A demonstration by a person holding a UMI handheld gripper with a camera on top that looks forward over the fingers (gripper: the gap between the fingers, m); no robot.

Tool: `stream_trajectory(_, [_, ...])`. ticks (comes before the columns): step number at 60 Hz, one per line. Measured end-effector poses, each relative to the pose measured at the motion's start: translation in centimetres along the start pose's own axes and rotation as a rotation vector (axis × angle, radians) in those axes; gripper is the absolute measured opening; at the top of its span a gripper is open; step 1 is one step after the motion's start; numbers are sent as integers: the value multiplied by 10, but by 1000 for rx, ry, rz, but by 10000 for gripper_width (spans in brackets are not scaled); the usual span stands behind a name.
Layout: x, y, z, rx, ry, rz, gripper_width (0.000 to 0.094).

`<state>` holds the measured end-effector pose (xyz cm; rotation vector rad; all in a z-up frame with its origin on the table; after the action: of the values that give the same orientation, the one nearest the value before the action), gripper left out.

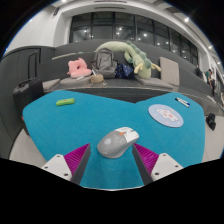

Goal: Arrange mouse

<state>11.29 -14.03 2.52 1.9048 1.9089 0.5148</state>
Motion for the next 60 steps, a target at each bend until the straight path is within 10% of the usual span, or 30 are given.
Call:
stream_trajectory(25, [-1, -96, -30, -107, -21, -10, 847])
stream_trajectory(43, [3, -108, -32, -93, 10, -30, 424])
stream_trajectory(60, [27, -48, -121, 137, 60, -128, 344])
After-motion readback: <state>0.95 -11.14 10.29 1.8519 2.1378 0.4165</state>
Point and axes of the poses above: the point between the fingertips, and its own axes, seen from behind it with the camera up: x to the right, z down, y backward, against the way the camera looks, the point moved 3 cm from there along y, backward, against the way the camera looks, and after that the axes turned 1 degree about -z, right-handed, at the moved point
